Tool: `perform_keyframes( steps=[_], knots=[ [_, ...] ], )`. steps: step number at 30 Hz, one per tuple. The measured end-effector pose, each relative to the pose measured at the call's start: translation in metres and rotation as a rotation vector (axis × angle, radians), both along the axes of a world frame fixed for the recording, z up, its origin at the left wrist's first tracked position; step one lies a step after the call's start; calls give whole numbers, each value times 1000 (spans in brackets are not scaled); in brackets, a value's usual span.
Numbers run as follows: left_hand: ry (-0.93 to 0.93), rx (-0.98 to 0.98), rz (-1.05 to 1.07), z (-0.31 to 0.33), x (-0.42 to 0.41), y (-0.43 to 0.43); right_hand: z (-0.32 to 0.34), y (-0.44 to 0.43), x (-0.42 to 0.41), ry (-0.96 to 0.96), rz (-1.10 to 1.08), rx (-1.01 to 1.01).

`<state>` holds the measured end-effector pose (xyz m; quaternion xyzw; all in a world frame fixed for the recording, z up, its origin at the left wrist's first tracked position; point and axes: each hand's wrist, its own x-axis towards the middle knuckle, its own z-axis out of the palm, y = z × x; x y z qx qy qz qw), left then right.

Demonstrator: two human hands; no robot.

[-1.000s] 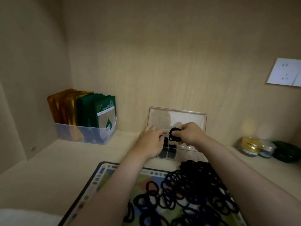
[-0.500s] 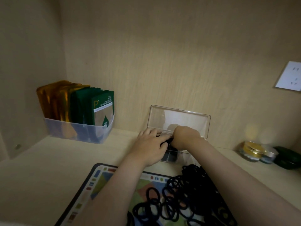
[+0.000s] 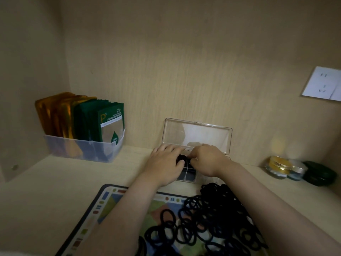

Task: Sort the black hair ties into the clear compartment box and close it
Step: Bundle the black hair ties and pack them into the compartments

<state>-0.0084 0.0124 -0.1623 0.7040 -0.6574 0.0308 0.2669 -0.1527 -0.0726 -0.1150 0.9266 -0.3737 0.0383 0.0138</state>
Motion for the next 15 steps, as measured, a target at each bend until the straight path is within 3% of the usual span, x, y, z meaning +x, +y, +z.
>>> perform_keyframes(
  steps=[5, 11, 15],
  knots=[
    [24, 25, -17, 7, -1, 4, 10, 3, -6, -80, 26, 43],
    [60, -26, -11, 33, -7, 16, 26, 22, -21, -365, 82, 146],
    [47, 18, 3, 50, -12, 33, 25, 45, -26, -392, 179, 235]
  ],
)
